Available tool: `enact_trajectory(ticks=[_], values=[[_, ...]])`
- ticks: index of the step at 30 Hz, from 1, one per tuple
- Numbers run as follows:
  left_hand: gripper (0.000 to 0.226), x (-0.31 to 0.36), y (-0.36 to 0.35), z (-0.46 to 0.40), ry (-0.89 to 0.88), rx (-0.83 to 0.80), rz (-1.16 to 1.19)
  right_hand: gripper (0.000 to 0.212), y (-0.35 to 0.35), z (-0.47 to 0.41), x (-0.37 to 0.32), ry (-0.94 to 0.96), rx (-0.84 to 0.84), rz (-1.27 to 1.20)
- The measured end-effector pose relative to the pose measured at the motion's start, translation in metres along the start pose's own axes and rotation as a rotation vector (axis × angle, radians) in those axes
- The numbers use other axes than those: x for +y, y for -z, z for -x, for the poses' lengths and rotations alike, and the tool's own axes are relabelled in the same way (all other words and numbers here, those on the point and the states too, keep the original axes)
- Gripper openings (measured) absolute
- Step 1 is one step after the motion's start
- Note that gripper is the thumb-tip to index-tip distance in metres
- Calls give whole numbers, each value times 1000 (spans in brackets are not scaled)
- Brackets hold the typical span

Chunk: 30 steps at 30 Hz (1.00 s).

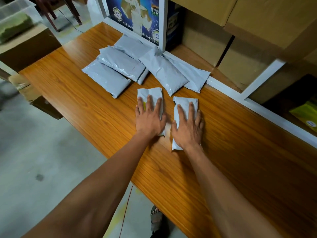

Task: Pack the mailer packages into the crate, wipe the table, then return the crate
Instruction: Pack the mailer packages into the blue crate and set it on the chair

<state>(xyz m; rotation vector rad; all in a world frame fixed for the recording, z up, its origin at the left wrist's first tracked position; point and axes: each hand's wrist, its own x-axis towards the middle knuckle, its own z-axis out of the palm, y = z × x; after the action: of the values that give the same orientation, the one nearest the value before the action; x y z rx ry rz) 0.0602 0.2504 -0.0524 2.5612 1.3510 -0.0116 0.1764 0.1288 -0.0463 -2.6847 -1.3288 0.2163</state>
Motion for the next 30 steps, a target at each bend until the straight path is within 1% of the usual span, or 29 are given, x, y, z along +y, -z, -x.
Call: enact_trajectory(ticks=[3, 7, 11, 13, 17, 21, 26, 30], values=[[78, 9, 0, 13, -20, 0, -36, 77, 8, 8, 3, -1, -25, 5], [78, 31, -4, 62, -97, -30, -77, 75, 17, 46, 22, 10, -38, -8], [76, 68, -14, 132, -172, -95, -98, 74, 28, 107, 60, -24, -57, -12], [76, 89, -18, 166, -211, -153, -141, 71, 37, 138, 82, -49, -84, -17], [74, 137, -14, 218, -237, -218, -163, 68, 65, 191, 132, -80, -109, -8], [72, 200, 11, 253, -249, -132, -91, 69, 119, 229, 175, -95, -15, 22], [71, 295, 71, 287, -310, 71, 76, 68, 208, 270, 230, -97, 228, -19], [70, 382, 108, 317, -408, 154, 179, 67, 266, 305, 298, -146, 383, -63]])
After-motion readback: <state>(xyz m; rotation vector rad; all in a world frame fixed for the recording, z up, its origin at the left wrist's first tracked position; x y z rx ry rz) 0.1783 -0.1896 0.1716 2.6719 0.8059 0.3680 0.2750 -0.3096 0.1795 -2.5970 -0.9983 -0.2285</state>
